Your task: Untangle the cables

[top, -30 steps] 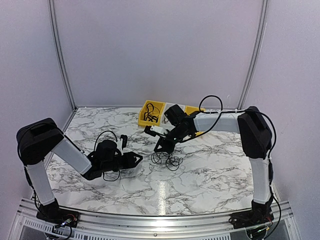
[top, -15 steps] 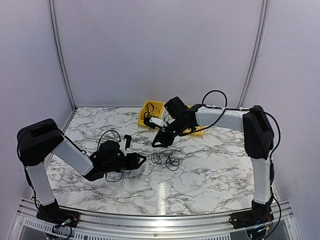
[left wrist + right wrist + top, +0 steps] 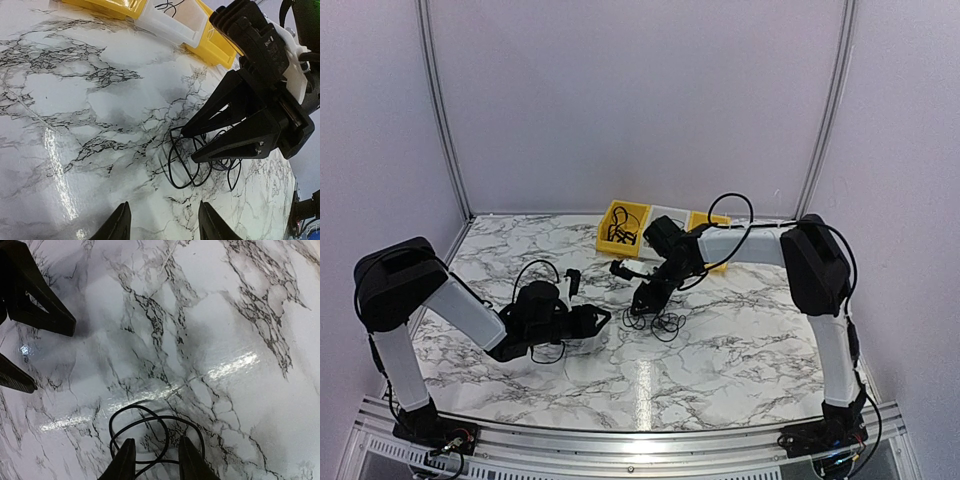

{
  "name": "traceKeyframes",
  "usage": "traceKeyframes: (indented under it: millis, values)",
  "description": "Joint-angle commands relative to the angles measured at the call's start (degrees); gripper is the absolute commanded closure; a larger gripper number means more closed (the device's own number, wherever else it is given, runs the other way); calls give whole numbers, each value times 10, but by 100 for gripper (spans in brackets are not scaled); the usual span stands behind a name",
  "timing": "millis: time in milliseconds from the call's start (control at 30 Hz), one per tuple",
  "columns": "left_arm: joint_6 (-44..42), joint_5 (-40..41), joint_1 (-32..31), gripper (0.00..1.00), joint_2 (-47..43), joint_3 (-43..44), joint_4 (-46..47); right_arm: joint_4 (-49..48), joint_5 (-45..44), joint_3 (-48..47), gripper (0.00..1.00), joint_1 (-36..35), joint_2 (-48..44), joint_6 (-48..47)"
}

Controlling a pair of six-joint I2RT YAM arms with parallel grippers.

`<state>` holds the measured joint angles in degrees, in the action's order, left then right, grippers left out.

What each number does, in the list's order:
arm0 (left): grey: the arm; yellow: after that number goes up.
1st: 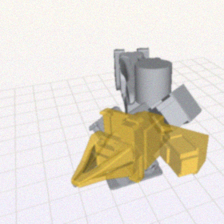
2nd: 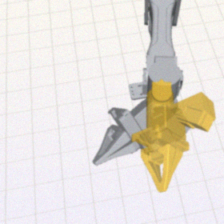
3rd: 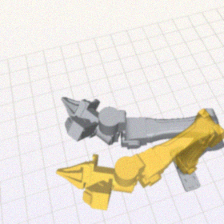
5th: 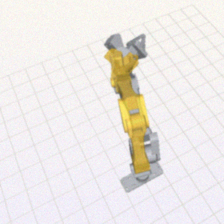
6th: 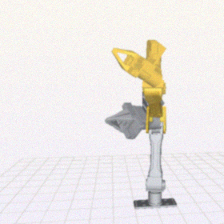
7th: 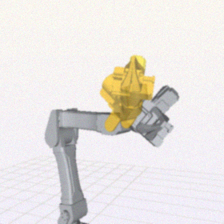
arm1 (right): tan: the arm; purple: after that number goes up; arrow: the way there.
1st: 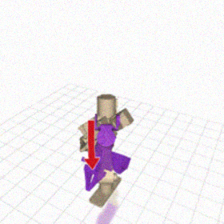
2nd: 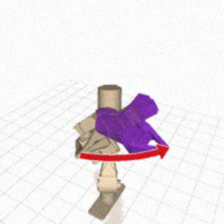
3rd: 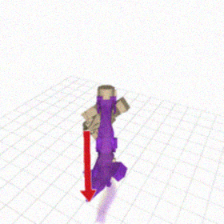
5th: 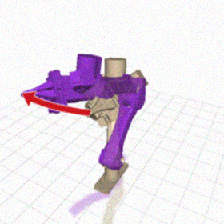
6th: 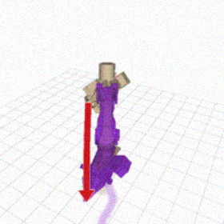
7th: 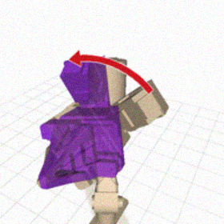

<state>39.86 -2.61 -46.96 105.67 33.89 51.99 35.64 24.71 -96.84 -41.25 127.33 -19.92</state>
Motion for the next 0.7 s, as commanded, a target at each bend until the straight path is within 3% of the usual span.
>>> traceKeyframes:
  millis: [0, 100, 200, 367, 667]
  values:
    - [2, 6, -1, 52, 3, 0, 0, 14, 5, -32, 72, -3, 6, 5]
    - [2, 4, -1, 52, 5, 3, 1, 26, 11, -36, 72, -3, 7, 5]
    - [1, 4, -1, 52, 7, 5, 2, 23, 11, -30, 89, -3, -1, 4]
    - [-12, 2, -7, 50, 4, 11, 16, 23, 38, -32, 100, -3, -31, 10]
    - [-31, 50, -23, 47, -2, 35, 34, 33, 96, -67, 100, -4, -64, 39]
